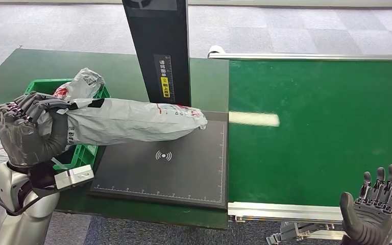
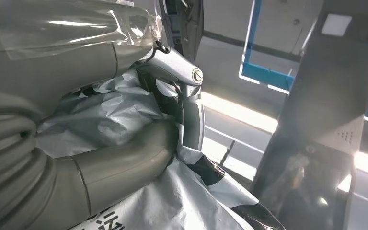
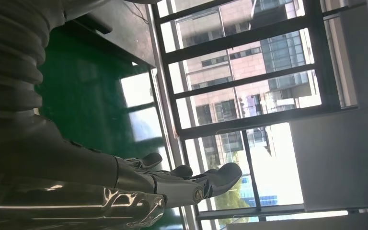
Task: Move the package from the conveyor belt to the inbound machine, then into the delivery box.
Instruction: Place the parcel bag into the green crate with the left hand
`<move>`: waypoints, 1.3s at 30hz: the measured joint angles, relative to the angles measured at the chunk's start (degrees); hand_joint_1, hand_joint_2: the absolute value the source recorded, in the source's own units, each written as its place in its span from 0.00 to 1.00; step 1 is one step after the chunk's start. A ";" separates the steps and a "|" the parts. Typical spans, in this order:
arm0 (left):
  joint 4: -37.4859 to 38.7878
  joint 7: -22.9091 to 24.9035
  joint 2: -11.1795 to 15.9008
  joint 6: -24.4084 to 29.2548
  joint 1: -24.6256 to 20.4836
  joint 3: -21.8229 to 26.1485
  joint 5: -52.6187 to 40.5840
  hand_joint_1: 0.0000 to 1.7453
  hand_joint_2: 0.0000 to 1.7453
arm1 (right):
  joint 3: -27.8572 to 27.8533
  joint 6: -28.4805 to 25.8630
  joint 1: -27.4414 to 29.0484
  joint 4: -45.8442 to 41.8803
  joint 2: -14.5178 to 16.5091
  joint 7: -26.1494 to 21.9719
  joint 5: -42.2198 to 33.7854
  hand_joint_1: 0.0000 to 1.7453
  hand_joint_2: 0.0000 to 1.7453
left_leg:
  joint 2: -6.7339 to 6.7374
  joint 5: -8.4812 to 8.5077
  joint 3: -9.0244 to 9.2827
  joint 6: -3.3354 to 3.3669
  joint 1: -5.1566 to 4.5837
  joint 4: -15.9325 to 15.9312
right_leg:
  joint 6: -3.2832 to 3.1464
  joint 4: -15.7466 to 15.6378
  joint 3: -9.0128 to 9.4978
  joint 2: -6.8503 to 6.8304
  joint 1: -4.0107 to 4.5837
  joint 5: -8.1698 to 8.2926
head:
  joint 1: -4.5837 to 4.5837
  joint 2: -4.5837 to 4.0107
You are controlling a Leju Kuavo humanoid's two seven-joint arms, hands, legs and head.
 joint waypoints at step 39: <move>39.70 5.10 21.06 3.59 -9.40 36.75 -5.62 0.00 1.00 | 10.07 -6.64 -1.41 3.89 -3.17 -0.81 -0.81 0.00 1.00 | 0.47 -0.01 0.00 -0.39 0.19 -0.02 | -0.38 0.15 -0.25 0.45 0.22 -0.01 | 0.03 0.00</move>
